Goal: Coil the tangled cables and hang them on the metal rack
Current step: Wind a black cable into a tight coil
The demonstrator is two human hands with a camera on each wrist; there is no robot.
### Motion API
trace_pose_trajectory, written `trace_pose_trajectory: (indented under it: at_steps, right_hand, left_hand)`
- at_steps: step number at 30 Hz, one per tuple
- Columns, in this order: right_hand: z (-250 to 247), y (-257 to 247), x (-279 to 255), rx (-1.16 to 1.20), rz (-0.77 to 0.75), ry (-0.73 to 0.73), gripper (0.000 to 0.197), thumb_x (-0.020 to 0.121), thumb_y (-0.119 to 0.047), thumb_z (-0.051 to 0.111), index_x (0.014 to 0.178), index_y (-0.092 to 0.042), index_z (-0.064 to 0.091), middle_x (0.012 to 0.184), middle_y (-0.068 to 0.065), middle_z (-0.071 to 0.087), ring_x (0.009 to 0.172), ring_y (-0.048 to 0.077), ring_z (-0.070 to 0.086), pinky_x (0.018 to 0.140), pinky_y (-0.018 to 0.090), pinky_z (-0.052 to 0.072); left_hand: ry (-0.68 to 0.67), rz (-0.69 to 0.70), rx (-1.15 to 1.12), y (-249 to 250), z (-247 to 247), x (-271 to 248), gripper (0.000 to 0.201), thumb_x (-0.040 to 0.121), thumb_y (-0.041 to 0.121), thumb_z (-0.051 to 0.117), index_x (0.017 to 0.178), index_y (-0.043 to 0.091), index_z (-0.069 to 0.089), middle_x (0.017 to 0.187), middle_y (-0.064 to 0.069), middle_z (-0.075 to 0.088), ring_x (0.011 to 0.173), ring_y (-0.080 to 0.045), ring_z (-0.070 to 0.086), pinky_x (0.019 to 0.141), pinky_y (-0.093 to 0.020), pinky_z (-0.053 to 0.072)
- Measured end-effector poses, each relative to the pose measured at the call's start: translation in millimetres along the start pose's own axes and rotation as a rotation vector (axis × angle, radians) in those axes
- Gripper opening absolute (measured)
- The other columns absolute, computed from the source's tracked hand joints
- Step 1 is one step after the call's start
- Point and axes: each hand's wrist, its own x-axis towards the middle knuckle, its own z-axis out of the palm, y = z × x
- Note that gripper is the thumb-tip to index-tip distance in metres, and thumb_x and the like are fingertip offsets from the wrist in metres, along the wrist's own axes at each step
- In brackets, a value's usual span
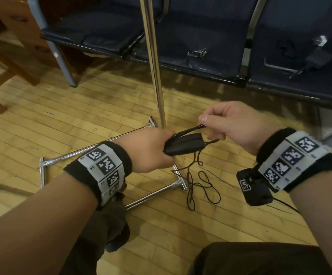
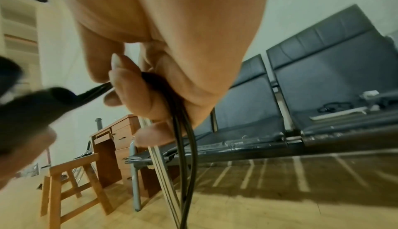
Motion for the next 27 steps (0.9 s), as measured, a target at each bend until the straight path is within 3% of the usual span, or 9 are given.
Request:
trace_pose_trajectory:
  at_steps: [4, 5, 7, 10, 15, 19, 21, 24, 27]
  right_hand:
    - [11, 8, 2, 0.075, 0.070, 0.015, 0.031, 0.106, -0.037, 0.052, 0.097, -0.015, 0.072, 0.070, -0.001, 0.055, 0.061, 0.016, 0.052, 0.068, 0.036, 0.052]
    - [15, 8, 2, 0.052, 0.086, -0.019, 0.032, 0.107, -0.038, 0.049, 0.098, -0.017, 0.071, 0.068, -0.003, 0.054, 0.059, 0.016, 0.050, 0.066, 0.037, 0.050]
    - [20, 4, 1, -0.122, 0.061, -0.100, 0.026, 0.107, -0.040, 0.048, 0.102, -0.027, 0.069, 0.066, -0.007, 0.054, 0.056, 0.011, 0.052, 0.063, 0.034, 0.051]
    - [24, -8, -3, -0.493, -0.042, -0.185, 0.013, 0.103, -0.040, 0.053, 0.107, -0.039, 0.066, 0.069, -0.010, 0.058, 0.057, 0.003, 0.054, 0.055, 0.023, 0.046]
    - [22, -24, -12, -0.642, -0.171, -0.132, 0.012, 0.102, -0.035, 0.056, 0.104, -0.038, 0.068, 0.078, -0.014, 0.059, 0.067, 0.001, 0.055, 0.058, 0.018, 0.036]
    - [14, -25, -15, -0.496, -0.231, -0.094, 0.012, 0.098, -0.033, 0.061, 0.092, -0.039, 0.069, 0.081, -0.025, 0.064, 0.078, -0.017, 0.053, 0.060, 0.007, 0.040]
    - [9, -17, -13, -0.380, -0.221, -0.084, 0.011, 0.096, -0.031, 0.064, 0.090, -0.037, 0.071, 0.087, -0.032, 0.065, 0.080, -0.013, 0.058, 0.063, 0.001, 0.040]
    - [0, 0, -9, -0.122, -0.094, -0.070, 0.010, 0.097, -0.028, 0.065, 0.091, -0.027, 0.073, 0.080, -0.014, 0.070, 0.069, -0.001, 0.063, 0.060, 0.011, 0.050]
    - [1, 10, -6, 0.151, 0.037, -0.074, 0.025, 0.103, -0.032, 0.056, 0.097, -0.013, 0.071, 0.083, -0.002, 0.068, 0.074, 0.014, 0.063, 0.070, 0.024, 0.059]
  left_hand:
    - [0.121, -0.031, -0.311, 0, -5, 2, 0.017, 0.094, 0.033, 0.074, 0.101, 0.038, 0.060, 0.068, 0.017, 0.068, 0.050, 0.003, 0.060, 0.044, -0.009, 0.042]
    - [0.176, -0.078, -0.307, -2, -8, 5, 0.016, 0.094, 0.032, 0.074, 0.097, 0.037, 0.059, 0.066, 0.012, 0.067, 0.048, 0.003, 0.059, 0.042, -0.009, 0.040]
    - [0.223, -0.195, -0.176, -7, -11, 11, 0.016, 0.094, 0.034, 0.071, 0.091, 0.035, 0.056, 0.071, 0.007, 0.064, 0.051, -0.001, 0.061, 0.040, -0.013, 0.039]
    - [0.179, -0.302, -0.002, -11, -2, 14, 0.013, 0.096, 0.037, 0.066, 0.097, 0.031, 0.055, 0.081, 0.006, 0.063, 0.064, -0.007, 0.058, 0.050, -0.020, 0.038]
    - [0.122, -0.308, 0.146, -8, 5, 13, 0.014, 0.098, 0.029, 0.063, 0.107, 0.026, 0.053, 0.084, 0.004, 0.059, 0.068, -0.009, 0.055, 0.053, -0.024, 0.036]
    - [-0.007, -0.240, 0.258, 8, 12, 9, 0.014, 0.101, 0.026, 0.061, 0.114, 0.025, 0.055, 0.088, 0.005, 0.058, 0.070, -0.008, 0.053, 0.054, -0.023, 0.035]
    - [-0.071, -0.150, 0.257, 18, 18, 7, 0.015, 0.101, 0.025, 0.061, 0.114, 0.028, 0.055, 0.088, 0.007, 0.058, 0.072, -0.006, 0.053, 0.056, -0.022, 0.035]
    - [-0.058, 0.002, 0.176, 26, 16, 3, 0.018, 0.100, 0.027, 0.064, 0.096, 0.037, 0.049, 0.083, 0.009, 0.058, 0.069, -0.003, 0.053, 0.055, -0.019, 0.034]
    - [0.021, 0.053, -0.002, 24, 6, 0, 0.027, 0.097, 0.030, 0.069, 0.086, 0.041, 0.047, 0.079, 0.009, 0.062, 0.063, -0.002, 0.059, 0.051, -0.013, 0.039]
